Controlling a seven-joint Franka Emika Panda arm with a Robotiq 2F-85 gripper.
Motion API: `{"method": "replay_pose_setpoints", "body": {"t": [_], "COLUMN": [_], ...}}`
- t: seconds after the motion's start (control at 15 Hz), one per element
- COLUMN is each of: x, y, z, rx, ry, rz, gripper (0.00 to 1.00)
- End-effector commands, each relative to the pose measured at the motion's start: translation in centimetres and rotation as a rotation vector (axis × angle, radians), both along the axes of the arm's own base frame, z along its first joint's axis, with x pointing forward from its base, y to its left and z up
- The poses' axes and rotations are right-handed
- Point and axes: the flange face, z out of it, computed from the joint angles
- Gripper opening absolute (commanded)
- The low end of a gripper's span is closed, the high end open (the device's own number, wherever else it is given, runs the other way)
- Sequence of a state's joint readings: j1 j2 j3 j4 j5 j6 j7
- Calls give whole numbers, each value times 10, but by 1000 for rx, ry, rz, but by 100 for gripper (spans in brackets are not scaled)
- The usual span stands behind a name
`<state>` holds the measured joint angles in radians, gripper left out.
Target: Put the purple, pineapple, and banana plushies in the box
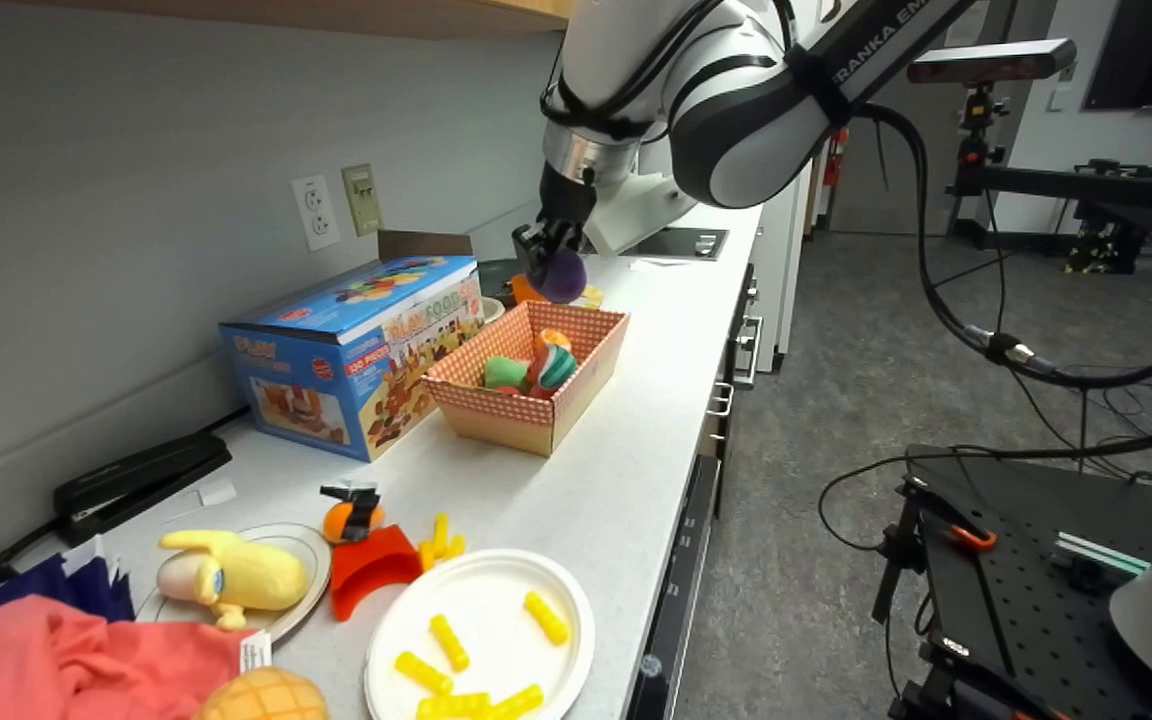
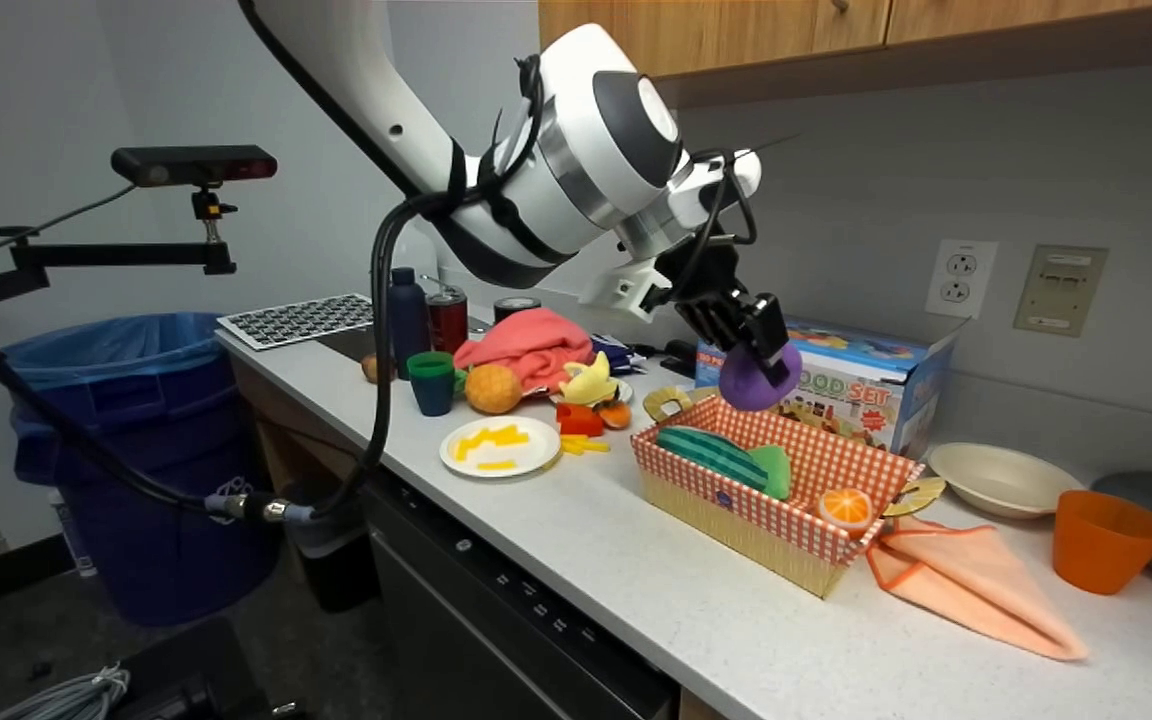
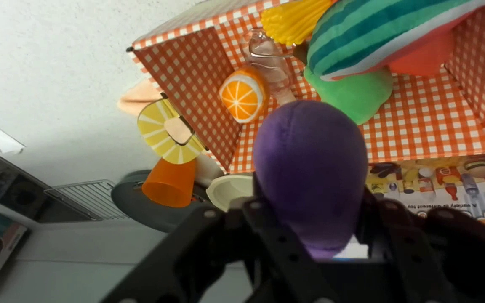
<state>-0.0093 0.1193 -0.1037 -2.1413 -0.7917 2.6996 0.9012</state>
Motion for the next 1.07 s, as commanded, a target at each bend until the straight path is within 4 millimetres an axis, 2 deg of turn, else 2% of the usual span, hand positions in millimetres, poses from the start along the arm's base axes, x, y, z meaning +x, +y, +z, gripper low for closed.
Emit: {"method": "replay_pose_setpoints", "body": {"t": [0.0, 0.07, 0.2, 0.47, 0.8, 0.87, 1.0], "x": [12, 13, 16, 19, 19, 17, 18], "y": [8, 9, 11, 19, 48, 63, 91], "z": [-2, -3, -4, -3, 1, 11, 16], "rx": [-8, -6, -2, 3, 38, 17, 27], "ry": [-8, -12, -22, -43, -54, -63, -68], "rz": [-46, -54, -65, -49, 86, 132, 241], "gripper": [77, 87, 99, 100, 100, 100, 100]}}
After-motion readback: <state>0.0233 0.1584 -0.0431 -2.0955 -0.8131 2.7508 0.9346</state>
